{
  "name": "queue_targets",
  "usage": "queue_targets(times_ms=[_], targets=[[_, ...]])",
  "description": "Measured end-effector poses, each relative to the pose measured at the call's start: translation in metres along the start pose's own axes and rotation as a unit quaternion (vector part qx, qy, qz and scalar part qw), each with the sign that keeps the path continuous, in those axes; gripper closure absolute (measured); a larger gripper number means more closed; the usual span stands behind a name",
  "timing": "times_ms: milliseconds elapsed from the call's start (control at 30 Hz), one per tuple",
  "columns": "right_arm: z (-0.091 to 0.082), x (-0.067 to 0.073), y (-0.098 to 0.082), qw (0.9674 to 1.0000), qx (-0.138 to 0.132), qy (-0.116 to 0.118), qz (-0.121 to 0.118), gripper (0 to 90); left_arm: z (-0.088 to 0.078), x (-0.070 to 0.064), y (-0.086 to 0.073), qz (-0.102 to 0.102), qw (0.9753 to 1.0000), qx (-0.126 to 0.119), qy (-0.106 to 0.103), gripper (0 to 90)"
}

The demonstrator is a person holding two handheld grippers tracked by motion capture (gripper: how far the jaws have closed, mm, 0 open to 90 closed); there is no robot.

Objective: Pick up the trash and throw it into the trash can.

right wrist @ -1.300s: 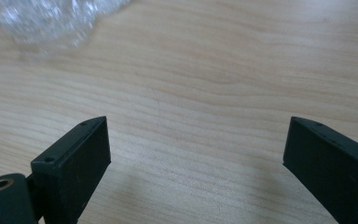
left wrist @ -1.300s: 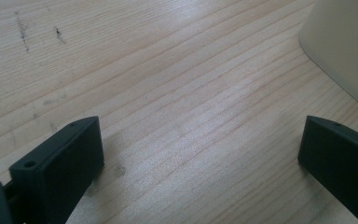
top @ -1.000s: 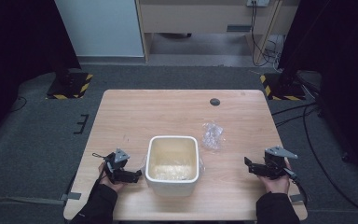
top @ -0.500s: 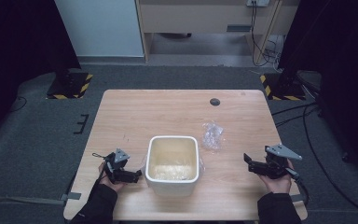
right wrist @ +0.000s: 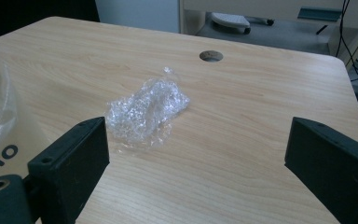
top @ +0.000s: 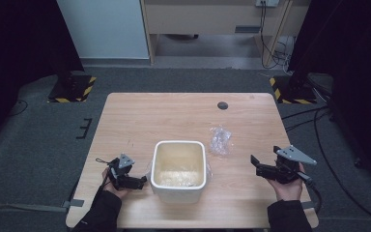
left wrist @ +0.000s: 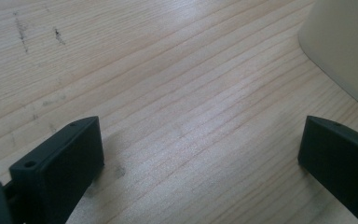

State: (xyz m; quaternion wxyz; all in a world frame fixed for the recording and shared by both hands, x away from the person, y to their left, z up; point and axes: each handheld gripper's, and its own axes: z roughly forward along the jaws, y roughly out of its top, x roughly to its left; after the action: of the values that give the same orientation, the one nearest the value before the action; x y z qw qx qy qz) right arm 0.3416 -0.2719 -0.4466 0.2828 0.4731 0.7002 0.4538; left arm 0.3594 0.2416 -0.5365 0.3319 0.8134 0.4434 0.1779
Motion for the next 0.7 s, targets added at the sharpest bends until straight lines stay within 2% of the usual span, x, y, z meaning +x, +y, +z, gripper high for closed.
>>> queue_targets(times_ms=[267,367,500,700], targets=[[-0.002,0.007,0.013,0.9998,-0.013,-0.002,-0.012,5.8,0.000,0.000,0.000,0.000,1.0000,0.000,0.000,0.0],[-0.002,0.009,0.015,0.9998,-0.017,0.005,-0.009,5.6,0.000,0.000,0.000,0.000,1.0000,0.000,0.000,0.0],[-0.001,0.012,0.020,0.9997,-0.022,0.005,-0.013,5.5,0.000,0.000,0.000,0.000,1.0000,0.000,0.000,0.0],[0.001,0.012,0.025,0.9996,-0.027,0.009,-0.005,5.7,0.000,0.000,0.000,0.000,1.0000,0.000,0.000,0.0]])
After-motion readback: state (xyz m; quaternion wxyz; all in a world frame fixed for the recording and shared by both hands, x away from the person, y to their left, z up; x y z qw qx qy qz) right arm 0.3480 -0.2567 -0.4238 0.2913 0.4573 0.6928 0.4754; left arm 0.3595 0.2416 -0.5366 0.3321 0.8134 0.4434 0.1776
